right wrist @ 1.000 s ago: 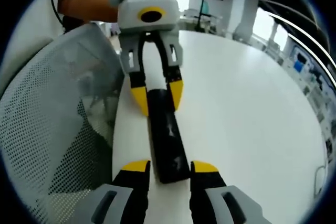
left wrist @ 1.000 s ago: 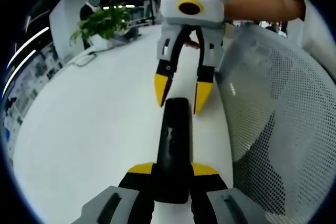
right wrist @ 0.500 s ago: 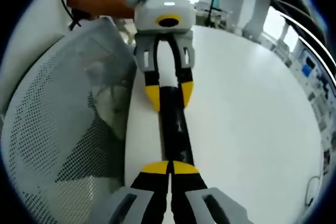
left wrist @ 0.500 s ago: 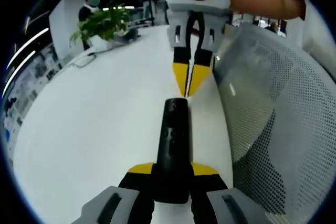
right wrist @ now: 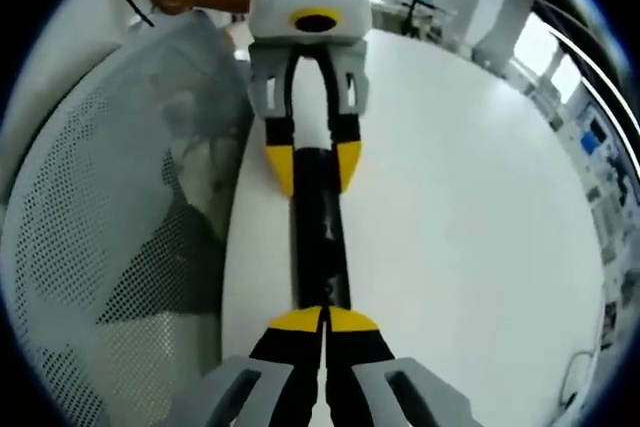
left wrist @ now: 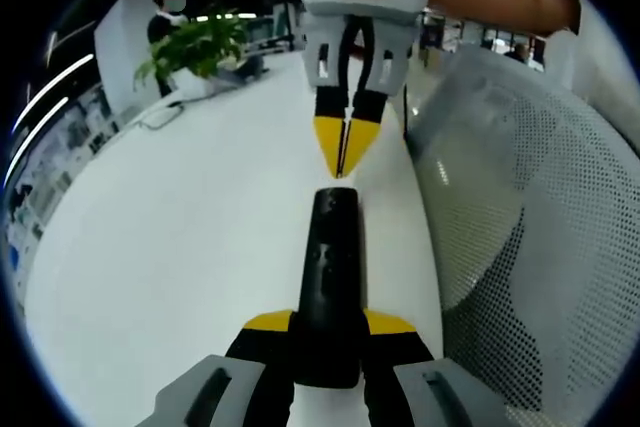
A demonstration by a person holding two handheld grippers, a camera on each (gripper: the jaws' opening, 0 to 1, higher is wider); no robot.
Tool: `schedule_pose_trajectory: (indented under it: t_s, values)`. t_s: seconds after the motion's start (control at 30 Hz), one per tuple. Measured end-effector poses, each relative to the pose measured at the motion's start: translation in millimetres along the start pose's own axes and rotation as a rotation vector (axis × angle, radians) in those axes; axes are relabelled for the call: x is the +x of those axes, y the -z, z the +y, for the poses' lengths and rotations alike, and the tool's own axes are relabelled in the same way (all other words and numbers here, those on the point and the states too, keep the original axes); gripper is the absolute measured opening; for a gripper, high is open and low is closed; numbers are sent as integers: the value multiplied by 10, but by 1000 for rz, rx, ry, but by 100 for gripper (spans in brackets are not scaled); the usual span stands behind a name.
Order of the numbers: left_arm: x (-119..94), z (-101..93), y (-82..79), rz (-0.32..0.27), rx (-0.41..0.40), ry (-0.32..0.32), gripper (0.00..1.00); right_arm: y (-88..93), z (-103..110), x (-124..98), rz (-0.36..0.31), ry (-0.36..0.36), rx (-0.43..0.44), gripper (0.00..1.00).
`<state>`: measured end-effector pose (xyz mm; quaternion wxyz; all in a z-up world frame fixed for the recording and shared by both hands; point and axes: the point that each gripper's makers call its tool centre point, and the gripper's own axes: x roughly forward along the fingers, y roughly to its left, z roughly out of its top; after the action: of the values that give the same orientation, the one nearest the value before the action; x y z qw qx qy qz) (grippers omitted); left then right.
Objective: Press the specified remote control buttons in sequence, fully releasing each button before pressing the next.
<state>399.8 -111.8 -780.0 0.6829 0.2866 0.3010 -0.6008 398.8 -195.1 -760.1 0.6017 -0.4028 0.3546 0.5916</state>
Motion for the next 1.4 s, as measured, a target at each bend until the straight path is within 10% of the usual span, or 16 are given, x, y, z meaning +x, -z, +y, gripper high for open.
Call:
schedule_pose_trajectory:
  t_s: [1.4]
  values:
    - [-6, -15, 21, -31, -13, -9, 24, 11, 13, 149, 167, -106, -96, 0]
